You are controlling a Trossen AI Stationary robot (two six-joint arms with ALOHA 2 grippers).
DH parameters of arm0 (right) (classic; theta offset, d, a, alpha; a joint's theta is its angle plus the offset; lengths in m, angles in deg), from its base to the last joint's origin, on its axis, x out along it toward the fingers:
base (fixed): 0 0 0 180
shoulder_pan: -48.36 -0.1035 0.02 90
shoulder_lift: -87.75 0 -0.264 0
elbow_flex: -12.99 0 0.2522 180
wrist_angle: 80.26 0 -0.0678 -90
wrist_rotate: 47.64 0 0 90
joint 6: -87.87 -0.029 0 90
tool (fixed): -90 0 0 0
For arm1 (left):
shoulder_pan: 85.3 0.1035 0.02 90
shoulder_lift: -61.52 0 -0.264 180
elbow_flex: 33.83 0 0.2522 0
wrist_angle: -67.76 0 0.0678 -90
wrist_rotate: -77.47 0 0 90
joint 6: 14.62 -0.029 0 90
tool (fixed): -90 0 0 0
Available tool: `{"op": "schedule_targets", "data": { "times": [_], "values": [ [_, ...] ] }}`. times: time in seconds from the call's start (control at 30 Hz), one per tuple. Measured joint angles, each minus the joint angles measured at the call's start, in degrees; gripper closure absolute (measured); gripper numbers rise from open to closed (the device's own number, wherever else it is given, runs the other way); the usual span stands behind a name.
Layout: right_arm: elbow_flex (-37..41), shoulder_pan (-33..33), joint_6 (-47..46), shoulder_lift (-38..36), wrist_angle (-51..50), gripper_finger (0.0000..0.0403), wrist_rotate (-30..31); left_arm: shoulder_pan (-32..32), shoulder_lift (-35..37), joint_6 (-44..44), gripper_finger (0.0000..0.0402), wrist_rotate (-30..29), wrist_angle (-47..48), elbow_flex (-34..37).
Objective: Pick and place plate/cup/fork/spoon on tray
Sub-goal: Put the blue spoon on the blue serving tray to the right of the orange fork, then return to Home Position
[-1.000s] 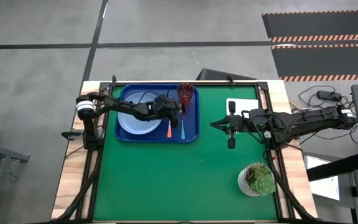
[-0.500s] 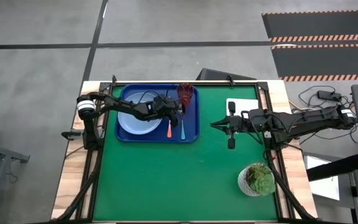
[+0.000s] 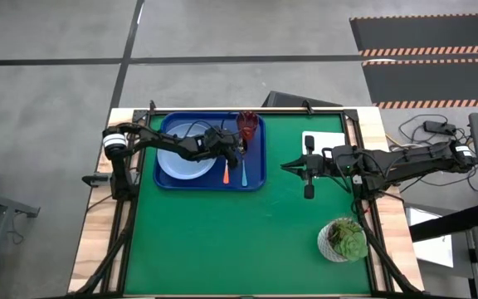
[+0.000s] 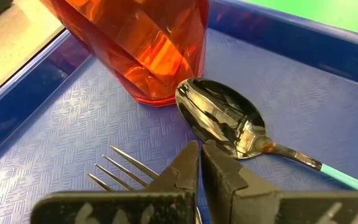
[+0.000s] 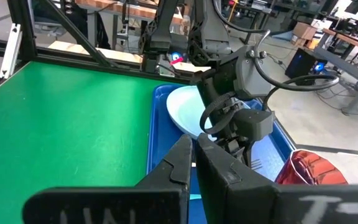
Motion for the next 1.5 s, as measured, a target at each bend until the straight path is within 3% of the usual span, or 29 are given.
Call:
{"op": "schedule_targets", "data": {
  "times": [0.53,0.93,1.17,1.37,1.5],
  "values": [
    [0.0,0.0,0.0,0.0,0.0,0.0394,0.0,0.1,-3.8,1.2,0.0402,0.0,-3.1,-0.1],
    [0.0,0.0,0.0,0.0,-0.5,0.0394,0.0,-0.1,-1.0,2.4,0.0402,0.0,-2.4,-0.1],
    [0.1,0.0,1.2,0.0,-1.7,0.0394,0.0,-2.9,10.0,2.7,0.0402,0.0,8.7,0.0],
    [3.3,0.0,3.8,-1.6,-0.6,0.0394,0.1,-10.6,24.0,-4.2,0.0402,0.4,13.6,3.0],
    [6.3,0.1,4.9,-3.6,0.8,0.0394,0.1,-16.7,33.9,-10.4,0.0402,6.2,13.6,9.0]
  ]
}}
